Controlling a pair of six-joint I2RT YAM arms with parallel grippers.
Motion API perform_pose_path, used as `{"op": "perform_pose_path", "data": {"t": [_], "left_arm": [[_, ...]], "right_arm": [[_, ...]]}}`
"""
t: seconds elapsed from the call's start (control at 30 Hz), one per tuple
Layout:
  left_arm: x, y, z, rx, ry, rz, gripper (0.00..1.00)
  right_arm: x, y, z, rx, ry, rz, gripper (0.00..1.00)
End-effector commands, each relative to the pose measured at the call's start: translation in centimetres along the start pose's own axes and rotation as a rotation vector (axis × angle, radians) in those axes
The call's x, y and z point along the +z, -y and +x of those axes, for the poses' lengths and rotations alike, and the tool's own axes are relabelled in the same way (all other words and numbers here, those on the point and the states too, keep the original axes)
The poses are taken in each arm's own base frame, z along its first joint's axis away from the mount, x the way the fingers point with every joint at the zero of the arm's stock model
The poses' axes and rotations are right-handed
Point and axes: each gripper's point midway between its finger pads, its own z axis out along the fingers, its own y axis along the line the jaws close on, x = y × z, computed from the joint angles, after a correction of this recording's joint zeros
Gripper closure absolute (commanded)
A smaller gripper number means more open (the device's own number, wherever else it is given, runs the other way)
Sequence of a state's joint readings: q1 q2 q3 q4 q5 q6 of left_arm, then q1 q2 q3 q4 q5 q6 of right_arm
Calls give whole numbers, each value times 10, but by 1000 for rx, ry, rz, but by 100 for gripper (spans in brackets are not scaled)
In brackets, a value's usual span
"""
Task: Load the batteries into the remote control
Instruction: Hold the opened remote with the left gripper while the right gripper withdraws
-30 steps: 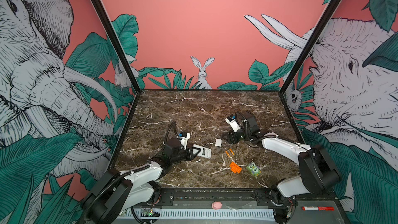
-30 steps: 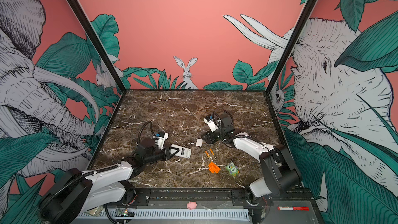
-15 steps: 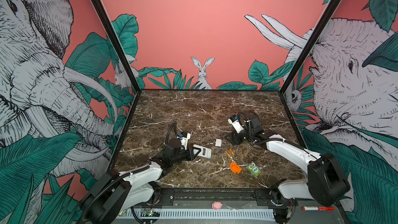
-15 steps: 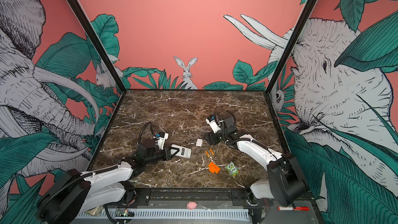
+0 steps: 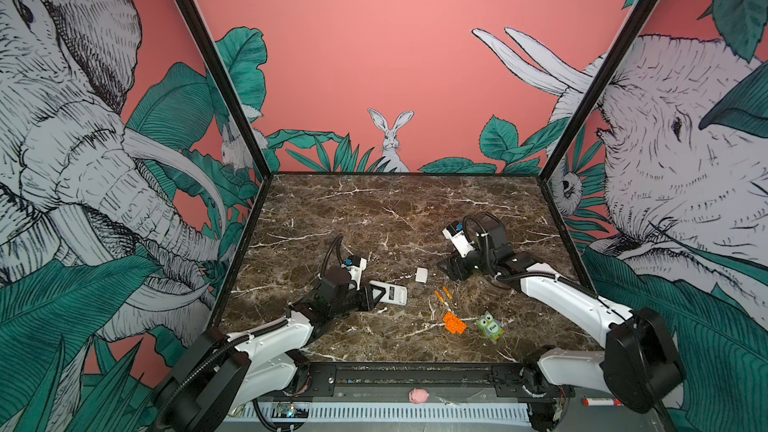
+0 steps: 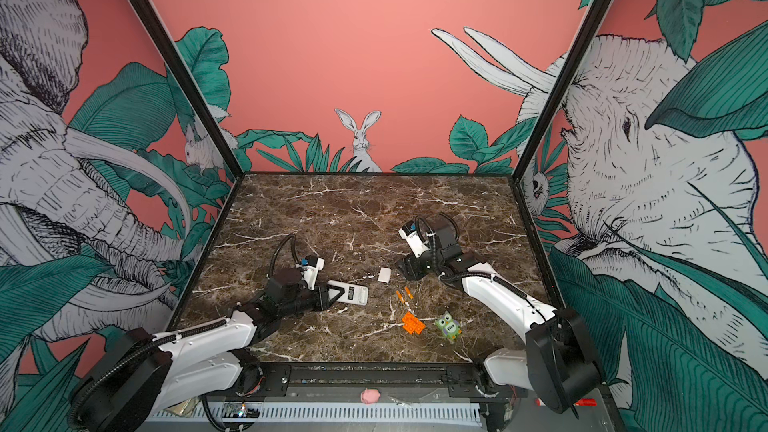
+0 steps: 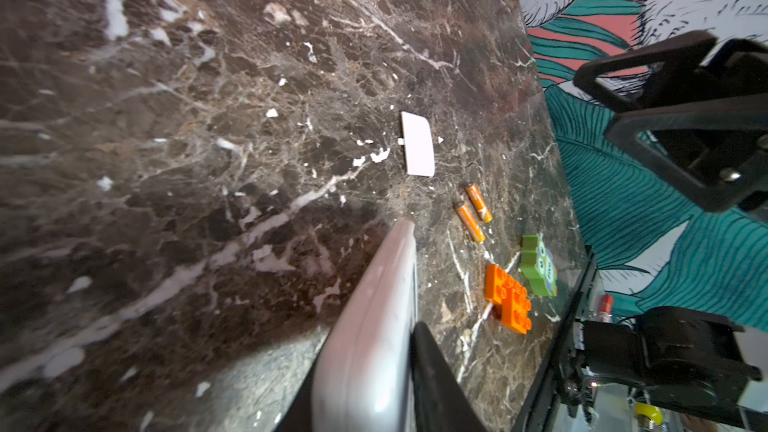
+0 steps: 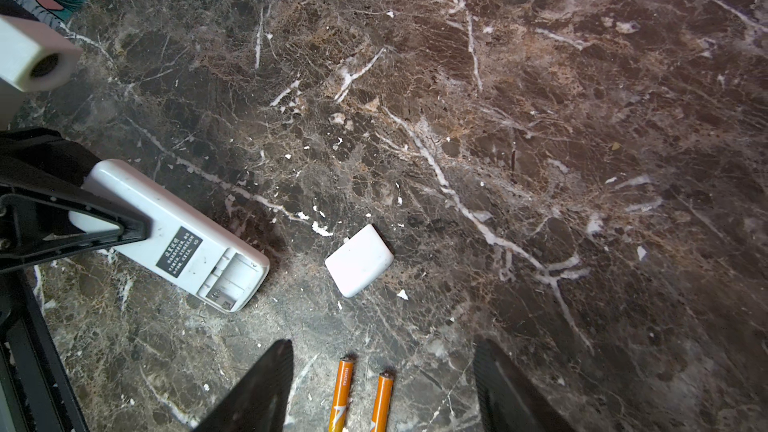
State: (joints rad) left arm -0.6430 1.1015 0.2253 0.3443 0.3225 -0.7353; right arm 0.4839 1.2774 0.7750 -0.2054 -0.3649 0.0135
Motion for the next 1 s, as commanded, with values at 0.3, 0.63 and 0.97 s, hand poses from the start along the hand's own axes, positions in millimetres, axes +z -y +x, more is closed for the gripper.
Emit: {"op": "perform_pose_path", "data": {"t": [0.3, 0.63, 0.97], "left_arm": [[-1, -27, 17, 4, -51, -116, 52], [-6, -35, 15, 7, -23, -161, 39], [-11, -48, 21, 25, -48, -231, 38]], "right_arm": [[-5, -1, 5, -16, 5, 11, 32], [-20, 13, 23, -21, -73, 154, 32], [-42, 6, 35, -39, -140, 249, 29]]}}
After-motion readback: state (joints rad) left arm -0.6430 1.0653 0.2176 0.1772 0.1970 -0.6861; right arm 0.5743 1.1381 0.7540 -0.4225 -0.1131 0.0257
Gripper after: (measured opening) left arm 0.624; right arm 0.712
